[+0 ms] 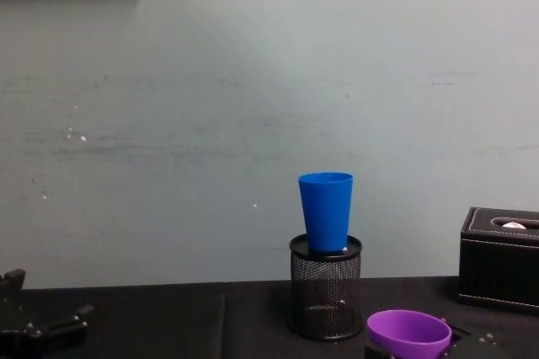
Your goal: Pick up one cup with a gripper and tap it against the other cup.
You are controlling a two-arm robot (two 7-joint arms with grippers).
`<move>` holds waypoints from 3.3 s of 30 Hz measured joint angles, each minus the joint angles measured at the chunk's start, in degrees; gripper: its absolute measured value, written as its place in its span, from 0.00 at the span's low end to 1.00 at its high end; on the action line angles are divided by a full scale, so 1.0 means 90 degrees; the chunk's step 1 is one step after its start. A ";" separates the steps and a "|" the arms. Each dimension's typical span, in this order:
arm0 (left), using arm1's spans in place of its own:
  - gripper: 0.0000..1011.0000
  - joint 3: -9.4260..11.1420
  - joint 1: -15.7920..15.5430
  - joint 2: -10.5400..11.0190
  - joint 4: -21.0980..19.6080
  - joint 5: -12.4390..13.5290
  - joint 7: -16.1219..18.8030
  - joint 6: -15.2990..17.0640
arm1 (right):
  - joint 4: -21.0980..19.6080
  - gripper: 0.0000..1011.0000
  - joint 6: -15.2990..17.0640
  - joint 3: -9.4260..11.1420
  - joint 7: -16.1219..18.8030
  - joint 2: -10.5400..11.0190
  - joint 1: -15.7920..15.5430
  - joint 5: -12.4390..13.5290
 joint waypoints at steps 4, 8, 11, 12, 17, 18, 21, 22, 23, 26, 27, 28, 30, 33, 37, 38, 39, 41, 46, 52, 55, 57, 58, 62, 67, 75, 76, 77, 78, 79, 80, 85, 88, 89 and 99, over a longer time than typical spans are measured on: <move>1.00 0.0000 0.0000 0.0000 0.0000 0.0000 0.0000 0.0000 | 0.0000 0.74 0.0000 0.0000 0.0000 0.0000 0.0000 0.0000; 1.00 0.0000 0.0000 0.0000 0.0000 0.0000 0.0000 0.0000 | 0.0000 0.74 0.0000 0.0000 0.0000 0.0000 0.0000 0.0000; 1.00 0.0000 0.0000 0.0000 0.0000 0.0000 0.0000 0.0000 | 0.0000 0.74 0.0000 0.0000 0.0000 0.0000 0.0000 0.0000; 1.00 0.0000 0.0000 0.0000 0.0000 0.0000 0.0000 0.0000 | 0.0000 0.74 0.0000 0.0000 0.0000 0.0000 0.0000 0.0000; 1.00 0.0000 0.0000 0.0000 0.0000 0.0000 0.0000 0.0000 | 0.0000 0.74 0.0000 0.0000 0.0000 0.0000 0.0000 0.0000; 1.00 0.0000 0.0000 0.0000 0.0000 0.0000 0.0000 0.0000 | 0.0000 0.74 0.0000 0.0000 0.0000 0.0000 0.0000 0.0000; 1.00 0.0000 0.0000 0.0000 0.0000 0.0000 0.0000 0.0000 | 0.0000 0.74 0.0000 0.0000 0.0000 0.0000 0.0000 0.0000; 1.00 0.0000 0.0000 0.0000 0.0000 0.0000 0.0000 0.0000 | 0.0000 0.75 0.0000 0.0000 0.0000 0.0000 0.0000 0.0000; 1.00 0.0000 0.0000 0.0000 0.0000 0.0000 0.0000 0.0000 | 0.0000 0.77 0.0000 0.0000 0.0000 0.0000 0.0000 0.0000; 1.00 0.0000 0.0000 0.0000 0.0000 0.0000 0.0000 0.0000 | 0.0000 0.84 0.0000 0.0000 0.0000 0.0000 0.0000 0.0000; 1.00 0.0000 0.0000 0.0000 0.0000 0.0000 0.0000 0.0000 | 0.0000 0.86 0.0000 0.0000 0.0000 0.0000 0.0000 0.0000; 1.00 0.0000 0.0000 0.0000 0.0000 0.0000 0.0000 0.0000 | 0.0000 0.91 0.0000 0.0000 0.0000 0.0000 0.0000 0.0000; 1.00 0.0000 0.0000 0.0000 0.0000 0.0000 0.0000 0.0000 | 0.0000 0.94 0.0000 0.0000 0.0000 0.0000 0.0000 0.0000; 1.00 0.0000 0.0000 0.0000 0.0000 0.0000 0.0000 0.0000 | 0.0000 0.99 0.0000 0.0000 0.0000 0.0000 0.0000 0.0000; 1.00 0.0000 0.0000 0.0000 0.0000 0.0000 0.0000 0.0000 | 0.0000 0.99 0.0000 0.0000 0.0000 0.0000 0.0000 0.0000; 1.00 0.0000 0.0000 0.0000 0.0000 0.0000 0.0000 0.0000 | 0.0000 0.99 0.0000 0.0000 0.0000 0.0000 0.0000 0.0000; 1.00 0.0000 0.0000 0.0000 0.0000 0.0000 0.0000 0.0000 | 0.0000 0.99 0.0000 0.0000 0.0000 0.0000 0.0000 0.0000; 1.00 0.0000 0.0000 0.0000 0.0000 0.0000 0.0000 0.0000 | 0.0000 0.99 0.0000 0.0000 0.0000 0.0000 0.0000 0.0000; 1.00 0.0000 0.0000 0.0000 0.0000 0.0000 0.0000 0.0000 | 0.0000 0.99 0.0000 0.0000 0.0000 0.0000 0.0000 0.0000; 1.00 0.0000 0.0000 0.0000 0.0000 0.0000 0.0000 0.0000 | 0.0000 0.99 0.0000 0.0000 0.0000 0.0000 0.0000 0.0000; 1.00 0.0000 0.0000 0.0000 0.0000 0.0000 0.0000 0.0000 | -0.0044 0.99 -0.0029 0.0006 0.0004 0.0001 -0.0015 0.0009; 1.00 0.0000 0.0000 0.0000 0.0000 0.0000 0.0000 0.0000 | -0.0072 0.99 -0.0044 0.0012 0.0004 0.0001 -0.0026 0.0020; 1.00 0.0000 0.0000 0.0000 0.0000 0.0000 0.0000 0.0000 | -0.0101 0.99 -0.0064 0.0016 0.0012 0.0003 -0.0033 0.0030; 1.00 0.0000 0.0000 0.0000 0.0000 0.0000 0.0000 0.0000 | -0.0138 0.99 -0.0094 0.0023 0.0022 0.0007 -0.0044 0.0033; 1.00 0.0000 0.0000 0.0000 0.0000 0.0000 0.0000 0.0000 | -0.0240 0.99 -0.0128 0.0036 -0.0029 0.0028 -0.0084 -0.0013; 1.00 0.0000 0.0000 0.0000 0.0000 0.0000 0.0000 0.0000 | -0.0673 0.99 -0.0182 0.0170 -0.0348 0.0070 -0.0289 -0.0161; 1.00 0.0000 0.0000 0.0000 0.0000 0.0000 0.0000 0.0000 | -0.0673 0.99 -0.0182 0.0170 -0.0348 0.0070 -0.0289 -0.0161; 1.00 0.0000 0.0000 0.0000 0.0000 0.0000 0.0000 0.0000 | -0.0704 0.99 -0.0215 0.0189 -0.0362 0.0070 -0.0306 -0.0169; 1.00 0.0000 0.0000 0.0000 0.0000 0.0000 0.0000 0.0000 | -0.0717 0.99 -0.0239 0.0198 -0.0365 0.0069 -0.0312 -0.0173; 1.00 0.0000 0.0000 0.0000 0.0000 0.0000 0.0000 0.0000 | -0.0739 0.99 -0.0290 0.0212 -0.0366 0.0065 -0.0326 -0.0183; 1.00 0.0000 0.0000 0.0000 0.0000 0.0000 0.0000 0.0000 | -0.0743 0.99 -0.0324 0.0217 -0.0364 0.0060 -0.0329 -0.0187; 1.00 0.0000 0.0000 0.0000 0.0000 0.0000 0.0000 0.0000 | -0.0736 0.99 -0.0489 0.0238 -0.0309 0.0028 -0.0330 -0.0191; 1.00 0.0000 0.0000 0.0000 0.0000 0.0000 0.0000 0.0000 | -0.0733 0.99 -0.0504 0.0244 -0.0301 0.0021 -0.0329 -0.0196; 1.00 0.0000 0.0000 0.0000 0.0000 0.0000 0.0000 0.0000 | -0.0726 0.99 -0.0509 0.0249 -0.0292 0.0008 -0.0329 -0.0196; 1.00 0.0000 0.0000 0.0000 0.0000 0.0000 0.0000 0.0000 | -0.0670 0.99 -0.0485 0.0232 -0.0265 -0.0050 -0.0317 -0.0203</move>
